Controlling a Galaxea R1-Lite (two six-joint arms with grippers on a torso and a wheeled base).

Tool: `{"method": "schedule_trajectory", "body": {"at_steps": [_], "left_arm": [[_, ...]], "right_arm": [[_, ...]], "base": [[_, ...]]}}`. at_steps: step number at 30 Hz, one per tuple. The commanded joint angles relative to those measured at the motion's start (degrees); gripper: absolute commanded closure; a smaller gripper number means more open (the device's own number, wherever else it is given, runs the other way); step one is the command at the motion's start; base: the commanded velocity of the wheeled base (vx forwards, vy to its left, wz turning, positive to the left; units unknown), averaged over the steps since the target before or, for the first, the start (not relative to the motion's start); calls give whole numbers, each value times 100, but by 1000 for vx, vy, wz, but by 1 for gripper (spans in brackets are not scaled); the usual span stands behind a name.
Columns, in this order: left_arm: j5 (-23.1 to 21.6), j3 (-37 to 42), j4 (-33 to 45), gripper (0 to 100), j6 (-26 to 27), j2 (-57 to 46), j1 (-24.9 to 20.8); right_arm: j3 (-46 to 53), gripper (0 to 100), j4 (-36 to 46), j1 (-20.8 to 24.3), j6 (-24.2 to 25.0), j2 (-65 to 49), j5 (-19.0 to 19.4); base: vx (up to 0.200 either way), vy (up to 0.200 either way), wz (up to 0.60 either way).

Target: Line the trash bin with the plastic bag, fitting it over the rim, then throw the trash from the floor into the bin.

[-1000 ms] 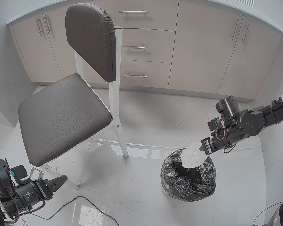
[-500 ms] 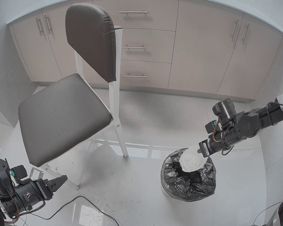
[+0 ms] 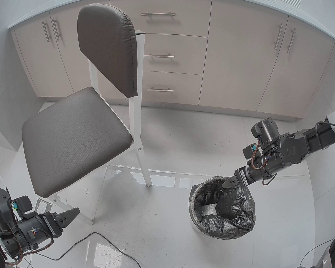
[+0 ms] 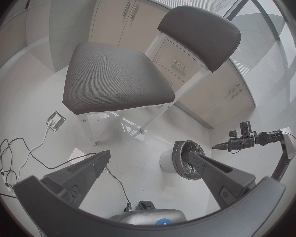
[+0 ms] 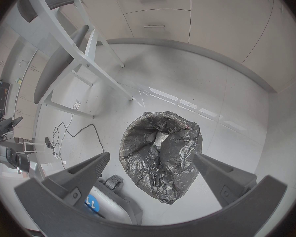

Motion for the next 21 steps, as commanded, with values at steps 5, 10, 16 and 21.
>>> {"method": "schedule_trajectory", "body": {"at_steps": [5, 10, 16, 21], "left_arm": [[1, -1, -2, 0, 0, 8, 0], [1, -1, -2, 0, 0, 8, 0], [1, -1, -2, 0, 0, 8, 0], [1, -1, -2, 0, 0, 8, 0]], "right_arm": [[106, 0, -183, 72, 3, 15, -5], [203, 100, -561, 133, 3, 164, -23], [150, 100, -781, 151, 3, 604, -23], [141, 100, -1405, 142, 64, 1184, -40]], "base": [[0, 0, 0], [0, 0, 0], [0, 0, 0], [0, 0, 0]]}}
